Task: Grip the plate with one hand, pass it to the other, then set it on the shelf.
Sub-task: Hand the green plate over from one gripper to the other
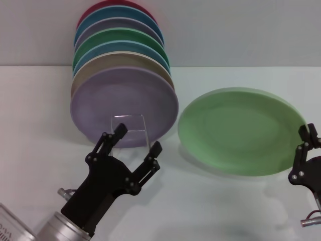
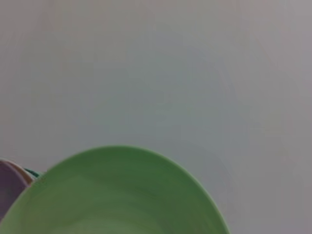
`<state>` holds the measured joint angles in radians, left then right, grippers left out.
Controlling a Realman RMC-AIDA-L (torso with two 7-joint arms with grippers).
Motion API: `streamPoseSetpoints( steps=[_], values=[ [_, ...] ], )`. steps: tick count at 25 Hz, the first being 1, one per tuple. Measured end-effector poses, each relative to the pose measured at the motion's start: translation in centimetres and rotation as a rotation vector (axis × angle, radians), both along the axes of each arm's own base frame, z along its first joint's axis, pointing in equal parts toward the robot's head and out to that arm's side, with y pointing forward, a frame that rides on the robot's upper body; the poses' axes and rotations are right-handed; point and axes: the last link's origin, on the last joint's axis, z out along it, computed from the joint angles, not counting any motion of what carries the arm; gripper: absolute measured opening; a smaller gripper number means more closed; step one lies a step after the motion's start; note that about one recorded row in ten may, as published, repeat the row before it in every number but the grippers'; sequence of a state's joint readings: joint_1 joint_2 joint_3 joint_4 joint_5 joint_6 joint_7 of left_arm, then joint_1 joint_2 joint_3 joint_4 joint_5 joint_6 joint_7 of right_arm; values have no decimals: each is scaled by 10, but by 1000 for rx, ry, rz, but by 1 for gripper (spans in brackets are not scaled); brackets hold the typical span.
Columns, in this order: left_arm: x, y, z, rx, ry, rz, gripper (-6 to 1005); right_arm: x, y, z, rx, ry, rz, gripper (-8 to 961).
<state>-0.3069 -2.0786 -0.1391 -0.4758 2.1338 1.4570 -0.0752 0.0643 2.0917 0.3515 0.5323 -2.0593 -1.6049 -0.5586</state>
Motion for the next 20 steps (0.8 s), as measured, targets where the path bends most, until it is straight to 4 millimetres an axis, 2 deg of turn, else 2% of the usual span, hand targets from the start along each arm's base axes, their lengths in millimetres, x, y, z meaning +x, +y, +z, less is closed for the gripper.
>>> streamPoseSetpoints(
  steps=[9,20],
  values=[
    [1,6,-7,-33,31,7,830,-12,-7,-8,3,-52,33,21],
    [-1,9,-6,7,74,10,829,-22,-13,-13,8,-77,37,21]
  ],
)
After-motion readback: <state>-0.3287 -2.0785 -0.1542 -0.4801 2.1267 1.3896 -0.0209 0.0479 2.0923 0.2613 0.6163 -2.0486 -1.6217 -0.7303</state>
